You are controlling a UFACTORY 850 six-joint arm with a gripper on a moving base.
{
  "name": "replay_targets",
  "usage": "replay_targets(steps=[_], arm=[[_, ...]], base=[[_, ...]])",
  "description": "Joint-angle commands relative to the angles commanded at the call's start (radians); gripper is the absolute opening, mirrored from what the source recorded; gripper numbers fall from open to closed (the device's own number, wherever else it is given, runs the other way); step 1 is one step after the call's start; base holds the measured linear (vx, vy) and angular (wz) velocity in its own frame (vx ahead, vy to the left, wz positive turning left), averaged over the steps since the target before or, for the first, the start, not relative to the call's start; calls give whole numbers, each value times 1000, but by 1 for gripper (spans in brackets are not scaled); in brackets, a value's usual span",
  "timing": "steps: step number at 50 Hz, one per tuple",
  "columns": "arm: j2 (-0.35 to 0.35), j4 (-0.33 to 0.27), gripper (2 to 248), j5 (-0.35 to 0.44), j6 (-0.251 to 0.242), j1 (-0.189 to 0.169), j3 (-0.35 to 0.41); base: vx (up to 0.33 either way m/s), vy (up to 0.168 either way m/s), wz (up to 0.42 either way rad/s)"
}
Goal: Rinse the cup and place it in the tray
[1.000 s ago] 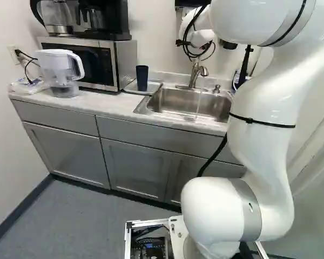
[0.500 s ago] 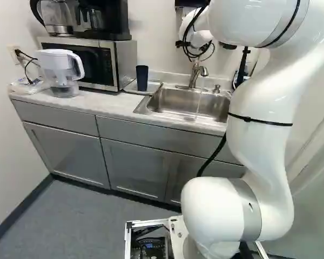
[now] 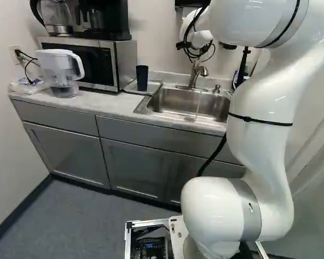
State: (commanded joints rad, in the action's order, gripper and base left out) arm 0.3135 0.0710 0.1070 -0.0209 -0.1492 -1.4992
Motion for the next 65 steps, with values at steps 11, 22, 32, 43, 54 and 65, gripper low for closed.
replay_targets(steps=[11,22,32,43,54,65], arm=[[0,0,247,0,0,0,0],[0,0,247,0,0,0,0],[0,0,247,-7,0,0,0],[0,0,247,-35,0,0,0],[0,0,247,-71,0,0,0],[-2,0,247,-107,0,0,2]], base=[[0,0,0],[0,0,0],[0,0,0],[0,0,0],[0,0,0],[0,0,0]])
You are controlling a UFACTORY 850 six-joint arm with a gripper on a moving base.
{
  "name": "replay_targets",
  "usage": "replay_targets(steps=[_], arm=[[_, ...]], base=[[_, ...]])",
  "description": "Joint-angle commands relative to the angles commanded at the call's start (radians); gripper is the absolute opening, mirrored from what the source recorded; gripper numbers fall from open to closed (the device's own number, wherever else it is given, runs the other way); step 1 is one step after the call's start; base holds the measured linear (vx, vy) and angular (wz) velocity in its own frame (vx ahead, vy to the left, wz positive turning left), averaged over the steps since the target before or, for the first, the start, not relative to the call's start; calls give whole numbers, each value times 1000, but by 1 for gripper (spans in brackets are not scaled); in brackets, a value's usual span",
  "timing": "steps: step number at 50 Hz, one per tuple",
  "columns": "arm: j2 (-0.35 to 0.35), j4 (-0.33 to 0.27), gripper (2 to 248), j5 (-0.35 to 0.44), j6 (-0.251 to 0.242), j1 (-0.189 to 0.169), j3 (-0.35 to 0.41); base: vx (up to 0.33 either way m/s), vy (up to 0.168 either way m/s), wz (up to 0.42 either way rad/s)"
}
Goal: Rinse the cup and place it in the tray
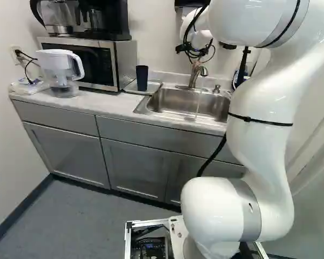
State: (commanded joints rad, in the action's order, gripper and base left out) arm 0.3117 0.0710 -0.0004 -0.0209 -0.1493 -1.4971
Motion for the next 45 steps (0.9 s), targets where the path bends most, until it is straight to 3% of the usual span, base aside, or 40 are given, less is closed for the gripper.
replay_targets(steps=[45], arm=[[-41,0,247,-114,0,4,47]], base=[[0,0,0]])
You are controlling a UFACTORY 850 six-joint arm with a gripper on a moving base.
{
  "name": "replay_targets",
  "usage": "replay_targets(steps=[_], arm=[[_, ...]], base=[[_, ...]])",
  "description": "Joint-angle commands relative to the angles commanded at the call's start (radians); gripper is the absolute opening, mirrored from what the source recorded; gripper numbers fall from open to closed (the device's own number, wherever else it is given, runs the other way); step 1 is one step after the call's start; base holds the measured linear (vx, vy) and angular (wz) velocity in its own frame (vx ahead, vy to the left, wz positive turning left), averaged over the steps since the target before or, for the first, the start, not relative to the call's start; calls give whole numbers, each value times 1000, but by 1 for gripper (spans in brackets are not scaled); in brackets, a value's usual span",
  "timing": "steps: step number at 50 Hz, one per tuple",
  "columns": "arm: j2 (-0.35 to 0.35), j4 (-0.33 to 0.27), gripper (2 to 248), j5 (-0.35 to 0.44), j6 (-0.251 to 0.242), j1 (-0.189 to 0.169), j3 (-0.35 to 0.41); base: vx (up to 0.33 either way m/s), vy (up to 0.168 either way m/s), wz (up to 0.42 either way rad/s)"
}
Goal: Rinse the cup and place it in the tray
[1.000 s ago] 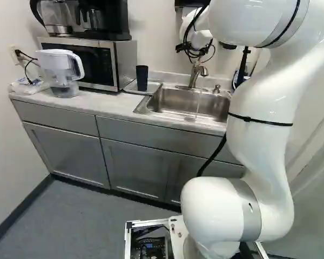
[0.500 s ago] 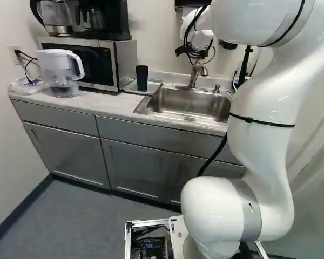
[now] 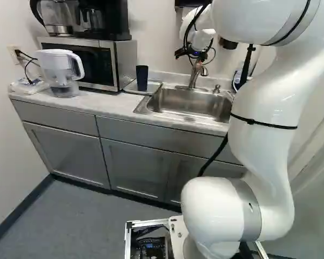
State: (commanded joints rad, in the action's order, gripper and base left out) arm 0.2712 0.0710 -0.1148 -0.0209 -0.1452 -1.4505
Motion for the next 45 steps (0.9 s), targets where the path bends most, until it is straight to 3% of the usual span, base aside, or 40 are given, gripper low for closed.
replay_targets(steps=[20,45], arm=[[-9,0,247,0,0,2,10],[-88,0,247,0,0,20,99]], base=[[0,0,0],[0,0,0]])
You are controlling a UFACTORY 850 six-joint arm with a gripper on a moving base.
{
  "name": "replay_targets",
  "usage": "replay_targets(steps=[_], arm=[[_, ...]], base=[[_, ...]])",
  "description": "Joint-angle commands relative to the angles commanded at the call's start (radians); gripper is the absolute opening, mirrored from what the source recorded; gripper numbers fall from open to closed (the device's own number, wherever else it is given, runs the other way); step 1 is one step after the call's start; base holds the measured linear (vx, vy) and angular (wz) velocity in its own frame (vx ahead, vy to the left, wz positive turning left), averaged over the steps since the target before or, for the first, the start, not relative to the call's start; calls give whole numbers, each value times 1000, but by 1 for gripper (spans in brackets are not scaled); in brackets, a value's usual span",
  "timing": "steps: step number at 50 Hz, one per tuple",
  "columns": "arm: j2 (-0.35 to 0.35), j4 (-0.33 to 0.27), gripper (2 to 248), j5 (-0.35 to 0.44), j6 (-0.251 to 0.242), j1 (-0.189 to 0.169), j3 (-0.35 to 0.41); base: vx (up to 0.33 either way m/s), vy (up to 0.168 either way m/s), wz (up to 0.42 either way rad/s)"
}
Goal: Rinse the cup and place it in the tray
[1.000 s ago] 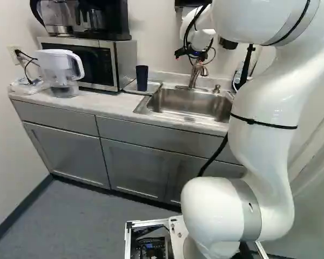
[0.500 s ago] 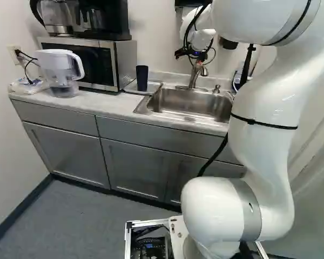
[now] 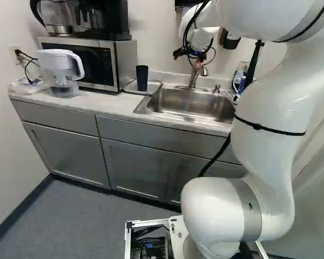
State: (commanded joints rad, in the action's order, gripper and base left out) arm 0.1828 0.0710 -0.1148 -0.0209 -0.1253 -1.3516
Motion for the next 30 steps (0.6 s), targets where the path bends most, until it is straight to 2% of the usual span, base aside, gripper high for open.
replay_targets(steps=[30], arm=[[-112,0,247,0,0,21,119]], base=[[0,0,0]])
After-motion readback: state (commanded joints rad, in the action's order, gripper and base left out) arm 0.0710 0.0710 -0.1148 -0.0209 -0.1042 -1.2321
